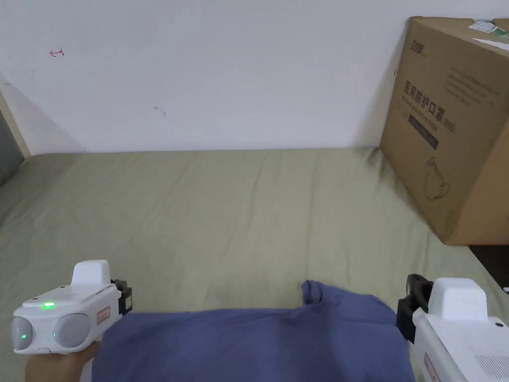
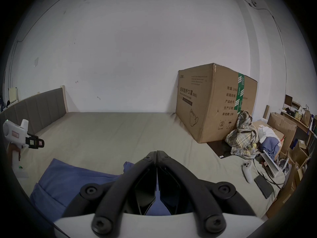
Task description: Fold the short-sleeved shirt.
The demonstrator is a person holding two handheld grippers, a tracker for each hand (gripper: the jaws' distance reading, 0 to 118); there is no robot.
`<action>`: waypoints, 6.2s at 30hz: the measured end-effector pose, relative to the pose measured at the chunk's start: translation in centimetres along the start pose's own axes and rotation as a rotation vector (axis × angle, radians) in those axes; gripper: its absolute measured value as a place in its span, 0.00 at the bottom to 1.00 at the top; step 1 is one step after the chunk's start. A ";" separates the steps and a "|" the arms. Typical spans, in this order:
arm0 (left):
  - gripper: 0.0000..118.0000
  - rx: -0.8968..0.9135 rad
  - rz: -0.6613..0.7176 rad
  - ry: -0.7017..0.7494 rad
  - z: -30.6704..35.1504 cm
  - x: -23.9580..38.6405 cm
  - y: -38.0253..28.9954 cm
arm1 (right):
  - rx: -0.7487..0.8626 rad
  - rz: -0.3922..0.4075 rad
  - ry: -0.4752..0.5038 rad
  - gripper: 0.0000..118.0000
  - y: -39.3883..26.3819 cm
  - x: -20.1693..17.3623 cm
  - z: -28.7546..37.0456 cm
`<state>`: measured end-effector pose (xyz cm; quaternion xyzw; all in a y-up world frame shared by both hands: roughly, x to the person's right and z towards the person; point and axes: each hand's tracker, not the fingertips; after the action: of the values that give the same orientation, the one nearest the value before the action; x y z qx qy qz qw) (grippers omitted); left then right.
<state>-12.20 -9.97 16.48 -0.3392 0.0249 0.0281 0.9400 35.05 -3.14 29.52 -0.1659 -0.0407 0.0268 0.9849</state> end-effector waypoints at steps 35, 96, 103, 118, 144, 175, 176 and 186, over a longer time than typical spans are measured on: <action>0.00 -0.182 -0.020 -0.032 -3.7 -1.6 -1.3 | -0.729 -0.107 0.006 0.43 -11.6 4.8 -27.3; 0.86 0.498 0.015 -0.004 24.1 2.8 -7.2 | 0.172 -0.030 -0.028 0.80 0.6 -0.7 14.8; 0.00 0.537 -0.006 -0.035 24.5 4.3 -7.5 | 0.195 -0.025 -0.039 0.00 0.7 -2.0 14.9; 0.00 -0.048 0.210 -0.255 16.9 -8.2 -11.4 | 0.129 -0.026 -0.015 0.00 -0.4 -2.2 13.1; 0.11 -0.398 0.391 -0.300 7.5 -13.8 -18.9 | -0.011 0.012 -0.007 0.00 -3.4 -1.5 9.3; 0.03 -0.260 0.091 -0.115 18.2 -7.2 -11.7 | 0.049 -0.027 0.008 0.00 -2.1 0.2 11.2; 0.03 -0.257 0.076 -0.146 17.9 -5.9 -11.6 | 0.050 -0.027 0.009 0.00 -2.1 0.2 11.3; 0.03 -0.411 0.043 -0.343 11.7 6.1 -13.2 | 0.040 -0.025 0.015 0.00 -2.7 0.5 11.8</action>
<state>-4.87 -12.42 33.49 -0.5127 -0.1340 0.1097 0.8410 34.62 -1.80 41.60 -0.1461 -0.0349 0.0143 0.9885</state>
